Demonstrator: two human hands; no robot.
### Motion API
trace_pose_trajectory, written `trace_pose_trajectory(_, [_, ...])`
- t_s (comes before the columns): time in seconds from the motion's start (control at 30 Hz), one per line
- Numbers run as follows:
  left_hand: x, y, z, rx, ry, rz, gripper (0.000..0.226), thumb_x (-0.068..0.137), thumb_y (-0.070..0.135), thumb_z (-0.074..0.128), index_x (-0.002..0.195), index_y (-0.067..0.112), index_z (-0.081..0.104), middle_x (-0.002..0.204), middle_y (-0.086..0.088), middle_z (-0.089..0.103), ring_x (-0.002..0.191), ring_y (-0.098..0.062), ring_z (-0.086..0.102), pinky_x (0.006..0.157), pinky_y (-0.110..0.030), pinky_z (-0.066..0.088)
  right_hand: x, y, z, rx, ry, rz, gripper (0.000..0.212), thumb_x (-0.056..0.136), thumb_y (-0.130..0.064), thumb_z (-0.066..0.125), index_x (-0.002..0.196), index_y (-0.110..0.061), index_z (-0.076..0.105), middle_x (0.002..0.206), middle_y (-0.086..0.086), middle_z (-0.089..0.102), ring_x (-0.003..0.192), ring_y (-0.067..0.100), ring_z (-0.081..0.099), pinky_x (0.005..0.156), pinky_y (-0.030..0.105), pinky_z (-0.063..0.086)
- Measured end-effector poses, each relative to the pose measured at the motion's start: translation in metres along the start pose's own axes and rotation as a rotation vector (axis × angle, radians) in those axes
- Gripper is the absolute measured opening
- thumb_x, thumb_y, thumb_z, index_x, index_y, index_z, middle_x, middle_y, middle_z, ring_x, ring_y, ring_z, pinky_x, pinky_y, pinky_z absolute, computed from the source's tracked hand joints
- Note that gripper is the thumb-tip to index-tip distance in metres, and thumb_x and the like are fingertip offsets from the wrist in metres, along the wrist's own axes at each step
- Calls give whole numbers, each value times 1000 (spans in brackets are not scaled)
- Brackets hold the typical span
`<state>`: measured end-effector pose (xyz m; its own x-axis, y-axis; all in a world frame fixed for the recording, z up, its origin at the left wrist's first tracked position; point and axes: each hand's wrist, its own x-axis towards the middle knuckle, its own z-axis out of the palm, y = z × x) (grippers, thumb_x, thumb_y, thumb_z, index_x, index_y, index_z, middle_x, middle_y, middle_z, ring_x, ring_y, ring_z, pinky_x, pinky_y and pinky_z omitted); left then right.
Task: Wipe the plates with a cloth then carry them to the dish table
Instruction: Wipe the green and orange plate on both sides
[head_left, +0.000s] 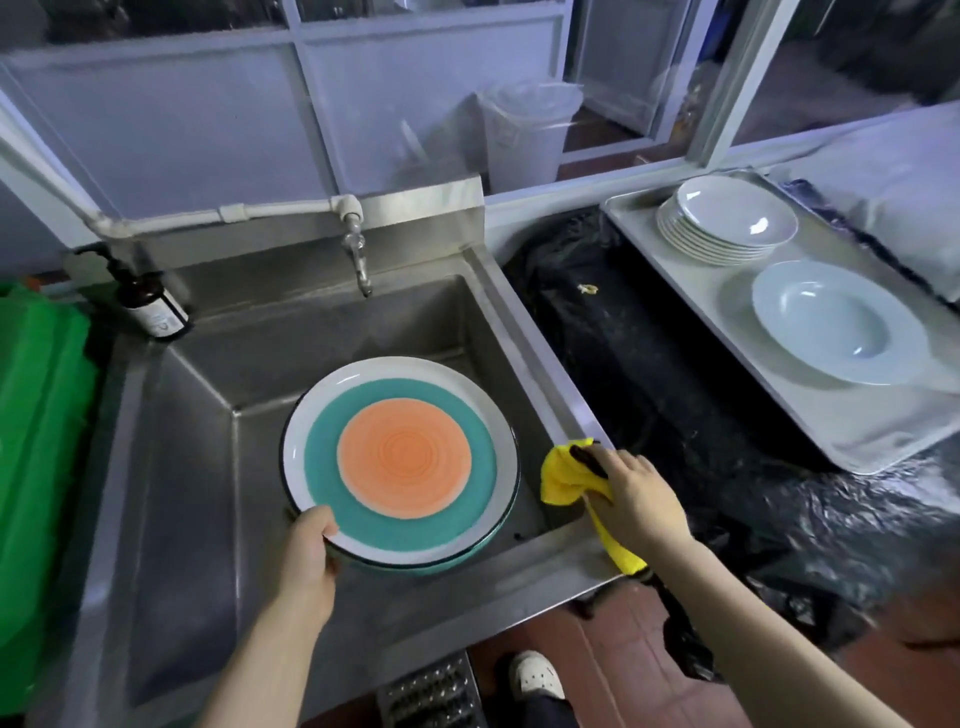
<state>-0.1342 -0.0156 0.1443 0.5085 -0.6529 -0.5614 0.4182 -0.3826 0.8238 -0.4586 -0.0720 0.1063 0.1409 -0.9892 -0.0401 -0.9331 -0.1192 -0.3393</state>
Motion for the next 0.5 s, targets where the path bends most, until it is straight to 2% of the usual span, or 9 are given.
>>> trace_pose_trajectory(0.07, [-1, 3, -4, 23, 34, 60, 15, 59, 7, 46, 70, 15, 42, 75, -5, 39, 76, -21, 34, 59, -31, 24, 6, -24, -16, 30, 168, -78, 55, 82, -21, 70, 133, -15, 49, 115, 7, 63, 97, 32, 54, 78, 40, 46])
trace_pose_trajectory(0.1, [1, 4, -7, 44, 47, 102, 21, 53, 10, 46, 74, 14, 46, 77, -7, 41, 75, -21, 35, 60, -31, 25, 11, -39, -25, 64, 248, -114, 54, 82, -20, 72, 131, -12, 51, 113, 8, 64, 95, 33, 56, 76, 40, 47])
trace_pose_trajectory(0.2, [4, 8, -15, 117, 53, 185, 24, 51, 19, 51, 74, 20, 50, 81, -6, 46, 77, -22, 40, 68, -36, 31, 24, -89, -46, 141, 373, -274, 49, 81, -19, 74, 125, -9, 56, 113, 11, 63, 95, 35, 58, 77, 41, 49])
trace_pose_trajectory(0.27, [2, 11, -19, 130, 51, 236, 15, 50, 24, 54, 65, 24, 54, 73, -2, 55, 74, -21, 46, 71, -38, 34, 34, -120, -51, 69, 355, -408, 41, 81, -14, 70, 121, -13, 62, 119, 12, 62, 95, 38, 58, 75, 44, 51])
trace_pose_trajectory(0.33, [-3, 14, -20, 148, 56, 305, 13, 48, 28, 55, 61, 26, 57, 63, 8, 58, 71, -21, 49, 68, -38, 37, 42, -138, -50, -121, 333, -517, 35, 79, -11, 66, 113, -20, 68, 118, 10, 63, 90, 36, 59, 68, 41, 48])
trace_pose_trajectory(0.4, [-9, 17, -22, 144, 89, 371, 15, 47, 32, 55, 61, 31, 59, 58, 11, 59, 66, -23, 51, 65, -39, 40, 49, -139, -51, -221, 322, -590, 31, 74, -12, 70, 102, -25, 73, 110, 3, 68, 84, 33, 61, 63, 37, 46])
trace_pose_trajectory(0.5, [-12, 25, -27, 38, 193, 416, 16, 53, 23, 53, 60, 34, 60, 56, 12, 59, 66, -22, 49, 61, -34, 38, 50, -124, -50, -257, 254, -708, 33, 66, -10, 81, 93, -29, 75, 101, -2, 71, 78, 30, 62, 59, 33, 47])
